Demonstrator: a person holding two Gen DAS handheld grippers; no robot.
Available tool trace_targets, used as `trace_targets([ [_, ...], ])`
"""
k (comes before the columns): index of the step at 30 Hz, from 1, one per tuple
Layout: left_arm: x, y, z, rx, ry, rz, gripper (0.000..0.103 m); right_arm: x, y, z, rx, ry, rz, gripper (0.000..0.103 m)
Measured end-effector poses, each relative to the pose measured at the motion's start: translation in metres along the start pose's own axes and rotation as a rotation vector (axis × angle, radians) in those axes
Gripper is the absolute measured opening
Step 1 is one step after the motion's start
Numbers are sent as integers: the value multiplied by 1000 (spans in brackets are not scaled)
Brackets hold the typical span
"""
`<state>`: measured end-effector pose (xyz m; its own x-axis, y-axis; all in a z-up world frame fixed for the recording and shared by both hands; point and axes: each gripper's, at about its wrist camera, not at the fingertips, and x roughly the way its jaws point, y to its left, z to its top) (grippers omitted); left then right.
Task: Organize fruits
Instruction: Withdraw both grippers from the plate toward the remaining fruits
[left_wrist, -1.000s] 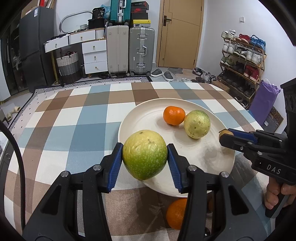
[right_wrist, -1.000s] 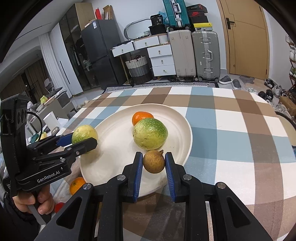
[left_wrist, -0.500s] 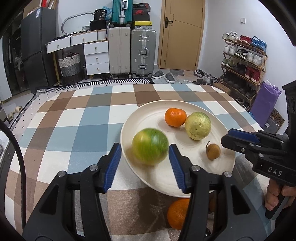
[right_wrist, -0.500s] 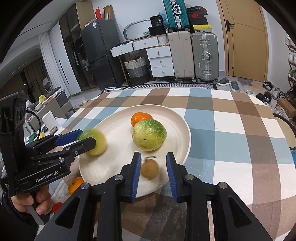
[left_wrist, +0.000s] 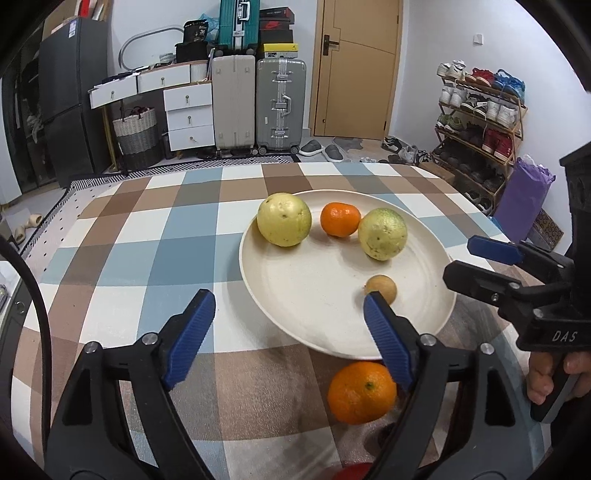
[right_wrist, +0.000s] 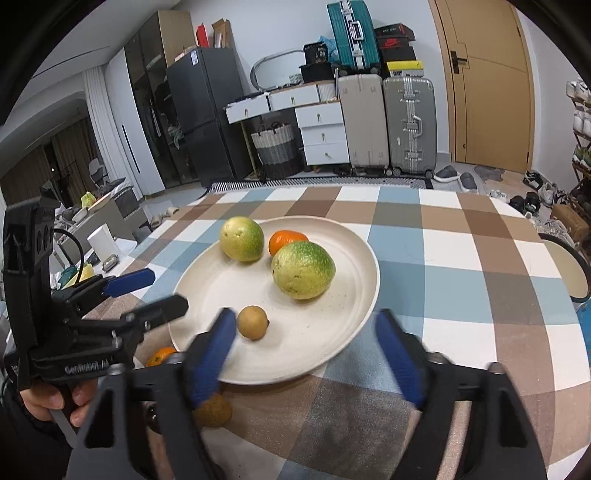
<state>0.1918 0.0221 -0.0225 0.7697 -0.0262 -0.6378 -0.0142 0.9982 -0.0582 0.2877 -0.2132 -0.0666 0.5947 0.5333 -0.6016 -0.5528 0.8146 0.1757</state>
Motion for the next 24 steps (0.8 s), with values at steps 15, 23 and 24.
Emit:
trace_targets([
  [15, -14, 1, -7, -5, -8, -17, 102, -2, -6, -4, 30, 13, 3, 103],
  [23, -29, 7, -18, -25, 15, -46, 102, -5, 4, -7, -9, 36, -7, 103],
  [24, -31, 7, -20, -25, 16, -44, 102, -7, 5, -8, -14, 40, -5, 103],
])
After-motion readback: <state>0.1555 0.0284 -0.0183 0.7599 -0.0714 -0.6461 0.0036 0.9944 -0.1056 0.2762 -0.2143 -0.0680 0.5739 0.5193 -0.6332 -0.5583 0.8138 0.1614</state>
